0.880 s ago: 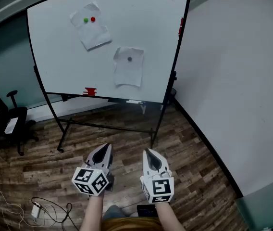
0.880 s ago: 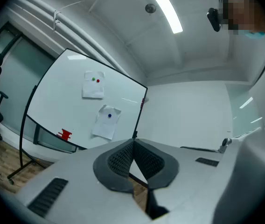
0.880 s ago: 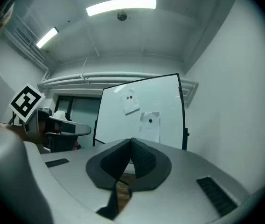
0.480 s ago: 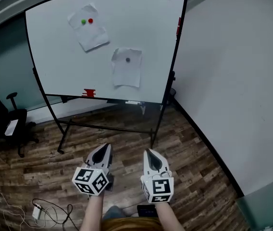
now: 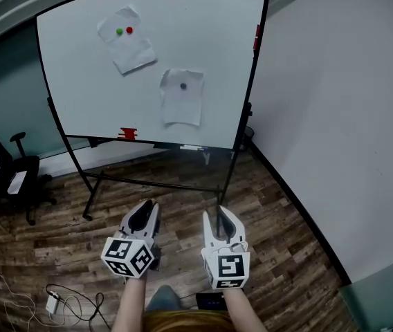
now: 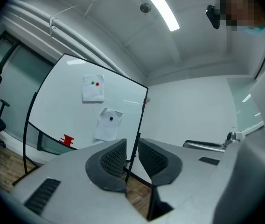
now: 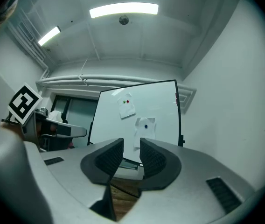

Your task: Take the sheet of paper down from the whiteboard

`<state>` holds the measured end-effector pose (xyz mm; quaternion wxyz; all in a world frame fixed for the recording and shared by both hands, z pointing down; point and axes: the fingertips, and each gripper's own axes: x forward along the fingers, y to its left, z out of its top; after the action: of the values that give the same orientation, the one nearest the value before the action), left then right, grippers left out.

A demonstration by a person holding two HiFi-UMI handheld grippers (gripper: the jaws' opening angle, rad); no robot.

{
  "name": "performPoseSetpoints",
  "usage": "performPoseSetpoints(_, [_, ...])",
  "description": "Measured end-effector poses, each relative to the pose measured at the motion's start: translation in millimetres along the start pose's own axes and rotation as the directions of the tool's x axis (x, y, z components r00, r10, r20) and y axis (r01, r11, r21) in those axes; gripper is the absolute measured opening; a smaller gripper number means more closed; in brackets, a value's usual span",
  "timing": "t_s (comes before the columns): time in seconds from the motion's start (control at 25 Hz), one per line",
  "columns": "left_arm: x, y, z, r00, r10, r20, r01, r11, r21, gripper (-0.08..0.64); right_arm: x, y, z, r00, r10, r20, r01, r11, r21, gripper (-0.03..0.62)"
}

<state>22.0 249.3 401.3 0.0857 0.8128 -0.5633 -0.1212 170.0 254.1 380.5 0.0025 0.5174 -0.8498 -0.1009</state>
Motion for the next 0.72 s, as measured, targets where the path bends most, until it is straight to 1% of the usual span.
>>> performPoseSetpoints(0.08, [3,7,4,1.0,0.01,0.004,-0.01,1.0,0.005,0.086,7,-2,0,1.0,0.004,0.001,-0.004,1.0,0.007,0.112])
performPoseSetpoints(0.28, [27,31,7,0.999,0.026,0.022,-0.026,1.0,-0.014,0.097,39,-9,-6,1.0,0.018,0.007,-0.018,1.0,0.008,0.124])
performPoseSetpoints(0.4, [51,51,4,0.997,0.07,0.034,-0.071,0.997,0.018,0.109,70,-19,-19,1.0,0.018,-0.002,-0.018,1.0,0.015,0.126])
performPoseSetpoints(0.52, [86,81,4,0.995,0.093,0.044,-0.096,0.994,0.053,0.109,114,-29,-32,1.0,0.015,-0.002,-0.015,1.0,0.015,0.127])
performPoseSetpoints(0.64, [138,116,6,0.995,0.083,0.054,-0.085,0.995,0.045,0.109,173,-40,-43,1.0,0.016,0.0,-0.016,1.0,0.004,0.127])
performPoseSetpoints(0.72, [175,142,13,0.994,0.075,0.077,-0.078,0.996,0.035,0.109,219,-47,-48,1.0,0.018,-0.006,-0.018,1.0,-0.002,0.126])
